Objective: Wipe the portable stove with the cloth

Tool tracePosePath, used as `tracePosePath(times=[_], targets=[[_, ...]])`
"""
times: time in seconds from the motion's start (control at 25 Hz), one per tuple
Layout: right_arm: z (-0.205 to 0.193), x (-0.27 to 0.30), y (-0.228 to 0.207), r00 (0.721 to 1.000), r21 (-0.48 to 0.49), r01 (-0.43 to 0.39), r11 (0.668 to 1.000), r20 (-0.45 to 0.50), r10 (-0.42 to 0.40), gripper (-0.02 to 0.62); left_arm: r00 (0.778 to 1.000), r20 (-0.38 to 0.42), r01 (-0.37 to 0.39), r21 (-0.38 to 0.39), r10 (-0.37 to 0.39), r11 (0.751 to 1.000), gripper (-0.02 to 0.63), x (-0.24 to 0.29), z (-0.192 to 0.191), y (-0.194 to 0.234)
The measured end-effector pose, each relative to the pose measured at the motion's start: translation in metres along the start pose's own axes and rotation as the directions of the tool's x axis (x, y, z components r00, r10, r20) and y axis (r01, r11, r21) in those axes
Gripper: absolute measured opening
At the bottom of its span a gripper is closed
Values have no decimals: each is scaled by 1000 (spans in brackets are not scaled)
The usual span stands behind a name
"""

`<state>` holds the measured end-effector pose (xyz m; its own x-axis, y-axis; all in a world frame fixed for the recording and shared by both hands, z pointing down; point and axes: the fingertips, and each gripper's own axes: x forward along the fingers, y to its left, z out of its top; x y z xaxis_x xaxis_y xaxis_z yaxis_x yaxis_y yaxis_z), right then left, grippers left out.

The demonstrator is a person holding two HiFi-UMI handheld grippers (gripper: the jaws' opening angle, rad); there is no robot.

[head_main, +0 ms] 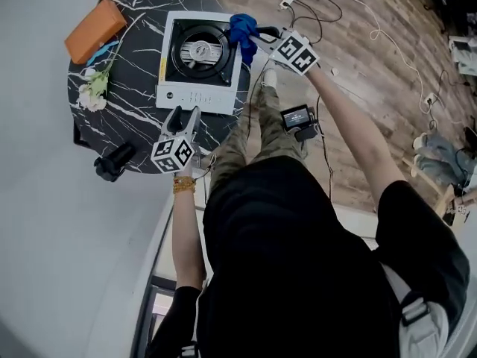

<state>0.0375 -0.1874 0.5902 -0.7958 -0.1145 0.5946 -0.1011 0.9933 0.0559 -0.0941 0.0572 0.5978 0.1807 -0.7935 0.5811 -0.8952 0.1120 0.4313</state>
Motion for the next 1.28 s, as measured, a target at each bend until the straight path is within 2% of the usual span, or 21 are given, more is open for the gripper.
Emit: tracePosePath(times=[0.08, 0.2, 0.36, 0.52, 0.68, 0.92, 1.08, 1.28], targets=[[-11, 19, -35, 997, -6, 32, 999, -74, -32, 37, 996, -64, -51, 83, 56, 995, 252, 11, -5, 9], [-20, 43, -58, 990, 4, 22, 1000, -138, -21, 37, 983, -160, -59, 177, 88, 982, 252, 28, -16, 13], [-16, 53, -56, 987, -22, -1, 1000, -162, -3, 32, 977, -149, -107, 263, 149, 959, 244, 36, -15, 19], [-22, 46, -38, 990, -14, 12, 1000, -137, -14, 31, 978, -141, -116, 252, 155, 961, 241, 36, -14, 19], [-29, 36, -4, 995, 15, 20, 1000, -98, -19, 29, 982, -138, -102, 190, 129, 977, 241, 39, -10, 17], [-27, 23, 87, 997, -47, -34, 998, -69, 30, 28, 986, -119, -94, 209, 121, 973, 218, 40, -8, 19], [-32, 14, 140, 997, -32, -59, 998, -59, 57, 29, 989, -96, -89, 215, 111, 973, 218, 40, -8, 18], [-35, 4, 176, 998, 21, -23, 1000, -64, 24, 29, 991, -82, -90, 218, 110, 972, 218, 39, -8, 19]])
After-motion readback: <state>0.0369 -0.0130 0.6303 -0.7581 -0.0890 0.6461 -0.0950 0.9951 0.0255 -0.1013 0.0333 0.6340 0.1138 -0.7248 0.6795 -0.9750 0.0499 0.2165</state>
